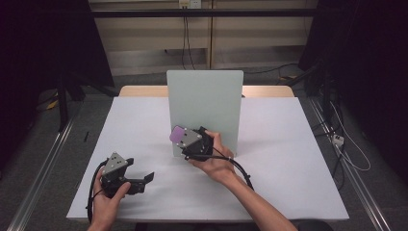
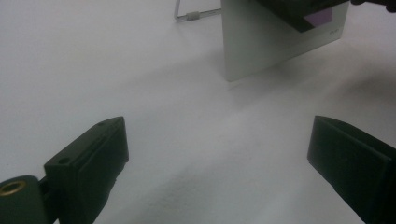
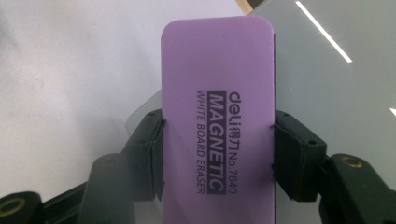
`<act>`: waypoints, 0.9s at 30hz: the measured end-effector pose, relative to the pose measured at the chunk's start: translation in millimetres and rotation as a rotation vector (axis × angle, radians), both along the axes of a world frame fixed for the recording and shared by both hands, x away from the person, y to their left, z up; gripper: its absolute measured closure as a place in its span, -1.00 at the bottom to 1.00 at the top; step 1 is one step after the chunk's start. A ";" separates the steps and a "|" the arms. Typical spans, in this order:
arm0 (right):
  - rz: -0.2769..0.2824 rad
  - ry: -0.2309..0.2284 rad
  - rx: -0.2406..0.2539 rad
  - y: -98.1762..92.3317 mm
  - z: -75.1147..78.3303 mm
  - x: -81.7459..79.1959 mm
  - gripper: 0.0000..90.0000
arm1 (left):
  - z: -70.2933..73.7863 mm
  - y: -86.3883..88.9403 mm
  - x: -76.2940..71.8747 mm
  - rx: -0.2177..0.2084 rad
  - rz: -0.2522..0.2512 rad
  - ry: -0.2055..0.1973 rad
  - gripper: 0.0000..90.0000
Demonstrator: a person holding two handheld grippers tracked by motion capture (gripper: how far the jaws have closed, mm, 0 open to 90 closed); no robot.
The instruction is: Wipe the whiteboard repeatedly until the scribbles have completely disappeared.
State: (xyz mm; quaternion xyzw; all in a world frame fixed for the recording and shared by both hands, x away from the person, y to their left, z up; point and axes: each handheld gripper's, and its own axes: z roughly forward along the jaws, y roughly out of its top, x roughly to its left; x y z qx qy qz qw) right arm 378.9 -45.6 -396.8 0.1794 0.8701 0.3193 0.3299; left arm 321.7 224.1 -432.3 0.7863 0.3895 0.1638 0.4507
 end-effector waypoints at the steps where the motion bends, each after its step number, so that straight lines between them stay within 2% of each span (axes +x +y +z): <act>1: 0.004 0.002 -0.003 0.8 -1.8 -0.3 -0.07 | 0.0 -0.2 -0.1 0.000 0.001 0.000 -0.88; 8: 0.025 0.036 -0.028 6.7 -14.5 -3.2 -0.07 | 0.1 -0.1 -0.1 0.000 0.002 -0.001 -0.88; 12: 0.041 0.053 -0.027 7.5 -17.6 -2.9 -0.07 | 0.1 0.0 0.0 0.000 0.001 -0.001 -0.88; 22: 0.053 0.077 -0.077 16.2 -27.3 -6.6 -0.07 | 0.1 0.5 0.1 0.001 -0.001 -0.001 -0.88; 26: 0.052 0.091 -0.075 15.3 -28.9 -7.4 -0.07 | 0.1 0.7 0.0 -0.006 0.006 0.000 -0.88; 27: 0.062 0.086 -0.102 13.7 -28.5 -7.5 -0.07 | 0.1 0.4 -0.4 -0.014 0.008 -0.002 -0.88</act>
